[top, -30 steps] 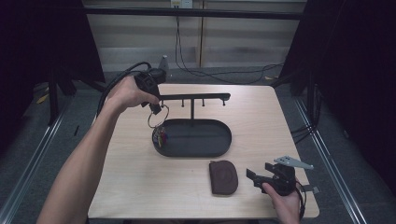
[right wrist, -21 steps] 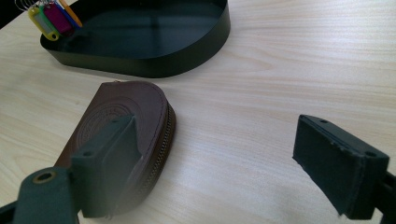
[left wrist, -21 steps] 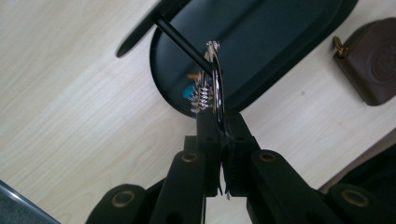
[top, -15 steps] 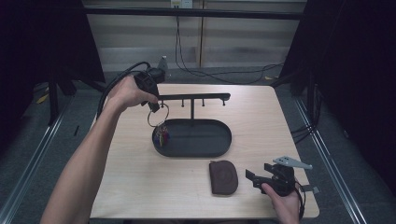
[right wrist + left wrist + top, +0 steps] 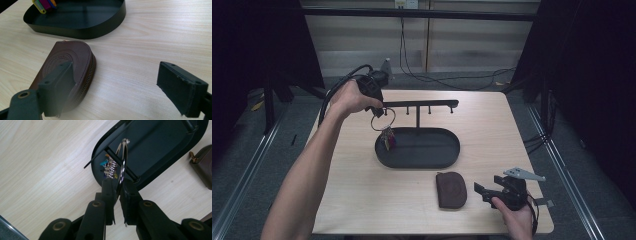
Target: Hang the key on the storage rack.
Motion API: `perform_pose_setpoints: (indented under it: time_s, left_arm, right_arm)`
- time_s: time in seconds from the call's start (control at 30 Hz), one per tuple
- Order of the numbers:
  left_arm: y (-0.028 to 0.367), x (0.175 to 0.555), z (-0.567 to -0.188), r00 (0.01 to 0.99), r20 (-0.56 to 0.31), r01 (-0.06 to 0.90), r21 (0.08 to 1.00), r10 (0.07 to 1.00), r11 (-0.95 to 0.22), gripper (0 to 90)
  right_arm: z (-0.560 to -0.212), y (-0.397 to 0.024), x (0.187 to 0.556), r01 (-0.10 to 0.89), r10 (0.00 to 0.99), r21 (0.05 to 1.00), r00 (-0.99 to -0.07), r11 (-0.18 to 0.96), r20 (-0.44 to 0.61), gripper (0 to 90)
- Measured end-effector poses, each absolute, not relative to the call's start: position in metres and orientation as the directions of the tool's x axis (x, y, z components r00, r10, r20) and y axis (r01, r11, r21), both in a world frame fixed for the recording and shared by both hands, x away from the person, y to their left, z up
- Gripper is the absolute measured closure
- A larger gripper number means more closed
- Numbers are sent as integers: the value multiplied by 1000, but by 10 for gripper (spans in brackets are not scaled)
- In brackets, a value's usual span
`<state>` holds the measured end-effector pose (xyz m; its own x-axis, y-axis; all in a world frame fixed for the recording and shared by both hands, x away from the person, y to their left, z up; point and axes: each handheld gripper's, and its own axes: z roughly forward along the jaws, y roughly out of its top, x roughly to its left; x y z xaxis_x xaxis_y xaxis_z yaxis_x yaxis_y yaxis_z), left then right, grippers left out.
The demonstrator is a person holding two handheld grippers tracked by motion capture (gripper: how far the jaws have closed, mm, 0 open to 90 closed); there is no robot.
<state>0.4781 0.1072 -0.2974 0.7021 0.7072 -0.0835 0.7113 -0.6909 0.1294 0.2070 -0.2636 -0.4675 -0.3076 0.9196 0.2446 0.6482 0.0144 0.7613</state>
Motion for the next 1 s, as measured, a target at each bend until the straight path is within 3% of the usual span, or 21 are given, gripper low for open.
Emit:
perform_pose_setpoints:
  time_s: [0.27, 0.47, 0.7, 1.0]
  left_arm:
    - [110, 474, -290, 699, -66, 712, 150, 712, -686, 766]
    - [115, 470, -287, 686, -78, 724, 166, 723, -669, 649]
    - [123, 462, -285, 675, -92, 734, 185, 732, -653, 580]
    - [138, 453, -283, 625, -184, 779, 206, 759, -592, 514]
  right_arm:
    - [-468, -263, 207, 650, 921, 760, -306, 16, 242, 142]
    - [-468, -263, 207, 651, 921, 759, -305, 16, 242, 142]
    - [-468, -262, 207, 653, 919, 757, -310, 19, 245, 142]
    - [-468, -262, 208, 656, 920, 755, -308, 19, 244, 142]
